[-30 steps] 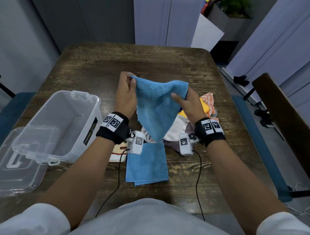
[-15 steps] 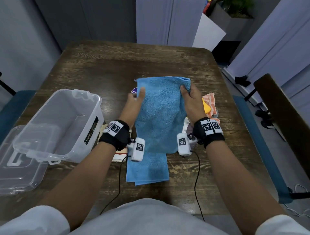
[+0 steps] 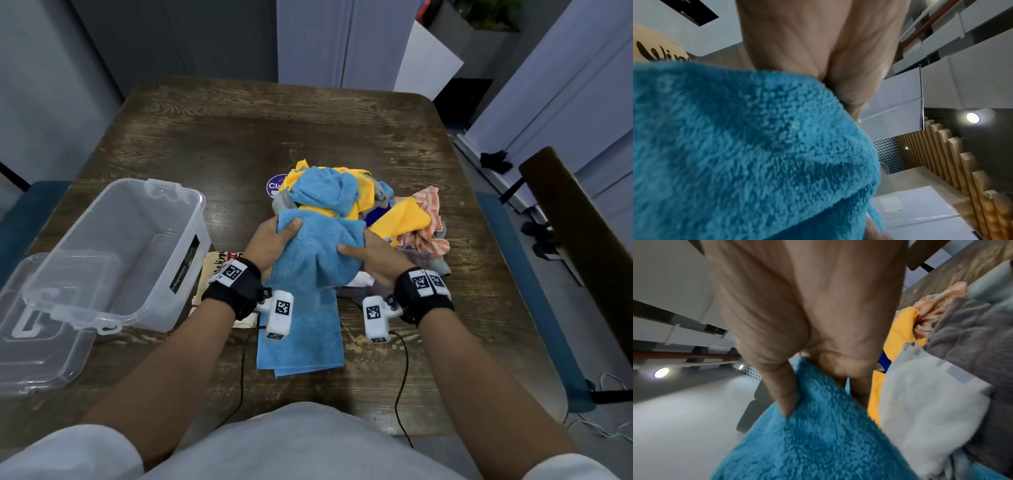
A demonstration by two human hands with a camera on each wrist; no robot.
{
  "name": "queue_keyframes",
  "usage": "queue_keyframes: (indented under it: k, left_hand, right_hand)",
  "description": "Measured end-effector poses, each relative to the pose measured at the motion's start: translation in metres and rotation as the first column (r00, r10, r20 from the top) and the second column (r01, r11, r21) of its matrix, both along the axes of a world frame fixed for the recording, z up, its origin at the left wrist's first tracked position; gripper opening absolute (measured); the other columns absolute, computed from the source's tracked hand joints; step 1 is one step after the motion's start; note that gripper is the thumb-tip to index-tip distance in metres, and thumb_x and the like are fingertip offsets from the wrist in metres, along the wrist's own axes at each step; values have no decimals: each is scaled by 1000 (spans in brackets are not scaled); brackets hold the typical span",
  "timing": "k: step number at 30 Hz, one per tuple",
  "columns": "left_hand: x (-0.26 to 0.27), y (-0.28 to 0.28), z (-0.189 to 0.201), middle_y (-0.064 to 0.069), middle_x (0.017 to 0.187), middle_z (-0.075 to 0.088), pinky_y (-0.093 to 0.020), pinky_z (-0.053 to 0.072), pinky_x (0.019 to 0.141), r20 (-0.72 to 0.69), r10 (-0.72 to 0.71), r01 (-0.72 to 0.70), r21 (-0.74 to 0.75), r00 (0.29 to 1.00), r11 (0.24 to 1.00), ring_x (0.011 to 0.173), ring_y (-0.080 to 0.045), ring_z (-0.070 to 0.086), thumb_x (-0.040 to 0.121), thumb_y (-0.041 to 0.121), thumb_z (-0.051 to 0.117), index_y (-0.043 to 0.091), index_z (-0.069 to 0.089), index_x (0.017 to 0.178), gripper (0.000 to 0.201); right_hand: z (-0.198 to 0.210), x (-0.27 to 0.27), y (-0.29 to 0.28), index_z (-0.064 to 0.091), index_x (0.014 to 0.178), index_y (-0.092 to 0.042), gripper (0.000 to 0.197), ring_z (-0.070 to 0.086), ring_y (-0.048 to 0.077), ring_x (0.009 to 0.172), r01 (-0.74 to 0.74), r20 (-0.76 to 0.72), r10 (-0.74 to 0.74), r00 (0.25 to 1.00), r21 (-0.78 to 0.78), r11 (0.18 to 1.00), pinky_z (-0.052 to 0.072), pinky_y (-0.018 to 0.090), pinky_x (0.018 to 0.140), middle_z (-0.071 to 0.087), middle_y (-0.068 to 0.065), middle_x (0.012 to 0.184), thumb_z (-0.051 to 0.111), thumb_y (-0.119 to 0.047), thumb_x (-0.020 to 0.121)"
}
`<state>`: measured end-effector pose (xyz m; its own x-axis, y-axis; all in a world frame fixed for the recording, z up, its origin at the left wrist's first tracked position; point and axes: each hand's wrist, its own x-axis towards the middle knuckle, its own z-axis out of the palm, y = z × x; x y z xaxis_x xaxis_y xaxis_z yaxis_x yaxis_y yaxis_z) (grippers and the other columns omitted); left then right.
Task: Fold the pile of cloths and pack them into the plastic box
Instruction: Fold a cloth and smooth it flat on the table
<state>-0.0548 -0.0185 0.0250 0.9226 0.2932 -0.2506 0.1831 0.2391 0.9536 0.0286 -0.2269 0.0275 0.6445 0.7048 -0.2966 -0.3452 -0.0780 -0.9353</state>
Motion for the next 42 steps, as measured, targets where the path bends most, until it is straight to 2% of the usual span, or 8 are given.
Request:
queue_keyframes:
  k: [5, 9, 13, 19, 25, 29, 32, 42]
  left_hand:
    - [-2, 14, -13, -8, 110, 72, -44, 58, 87, -136, 53, -29, 174, 989, 984, 103, -27, 70, 97, 27, 66, 17, 62, 106, 14]
    - [-1, 24, -25, -12, 118, 70, -53, 56, 93, -193, 116, -89, 139, 974, 986, 106, -28, 69, 88, 36, 73, 13, 62, 114, 36]
    - [-2, 22, -18, -6, 111, 54, -44, 53, 94, -223, 252, -189, 272, 942, 944, 105, -23, 59, 88, 37, 74, 17, 38, 121, 53]
    - [-5, 20, -9, -5, 105, 53, -40, 54, 78, -330, -98, 252, 464, 939, 849, 85, -17, 59, 84, 10, 78, 15, 44, 122, 51]
    - [-4, 23, -11, 0, 113, 55, -30, 45, 80, -322, -129, 335, 747, 938, 575, 95, -17, 54, 93, 14, 69, 15, 58, 118, 27]
    - [0, 28, -15, -12, 111, 62, -28, 36, 77, -289, -123, 313, 826, 949, 469, 99, -27, 58, 95, 17, 67, 12, 66, 112, 18]
    - [1, 27, -13, -13, 100, 61, -29, 32, 73, -235, -86, 249, 863, 968, 440, 90, -26, 55, 94, 19, 68, 12, 68, 106, 14]
    - [1, 27, -7, -8, 94, 58, -29, 33, 70, -175, -85, 195, 883, 981, 428, 86, -25, 56, 94, 20, 68, 13, 72, 104, 13]
  right_hand:
    - [-10, 5, -4, 43, 145, -7, 57, 63, 34, 120, 290, -46, -292, 955, -48, 956, 58, 43, 91, 62, 13, 136, 68, -18, 95]
    - [-21, 0, -6, 17, 159, -24, 88, 60, 27, 118, 180, 52, -172, 984, -342, 922, 55, 46, 95, 42, 2, 144, 73, -31, 92]
    - [-16, 2, -8, 45, 144, -24, 53, 63, 29, 109, 241, 100, -223, 970, -257, 936, 53, 52, 95, 55, 17, 134, 67, -15, 96]
    - [-20, 14, -7, 69, 113, -38, 27, 53, 62, 104, 240, 370, -121, 921, -298, 924, 46, 71, 91, 47, 48, 119, 69, -35, 86]
    - [-7, 11, -10, 68, 103, -36, 20, 66, 45, 94, 352, 569, -132, 812, -297, 887, 55, 62, 80, 77, 5, 93, 65, -18, 96]
    - [-3, 7, -9, 69, 105, -22, 10, 70, 31, 93, 415, 626, -146, 766, -309, 856, 57, 52, 83, 77, -1, 90, 67, -18, 96]
    - [-4, 6, -10, 68, 104, -15, 8, 71, 16, 90, 446, 671, -144, 727, -302, 843, 57, 46, 84, 76, -2, 90, 66, -17, 96]
    - [-8, 13, -13, 67, 103, -14, 9, 69, 18, 88, 482, 730, -132, 670, -294, 825, 57, 45, 79, 75, 0, 89, 64, -21, 97]
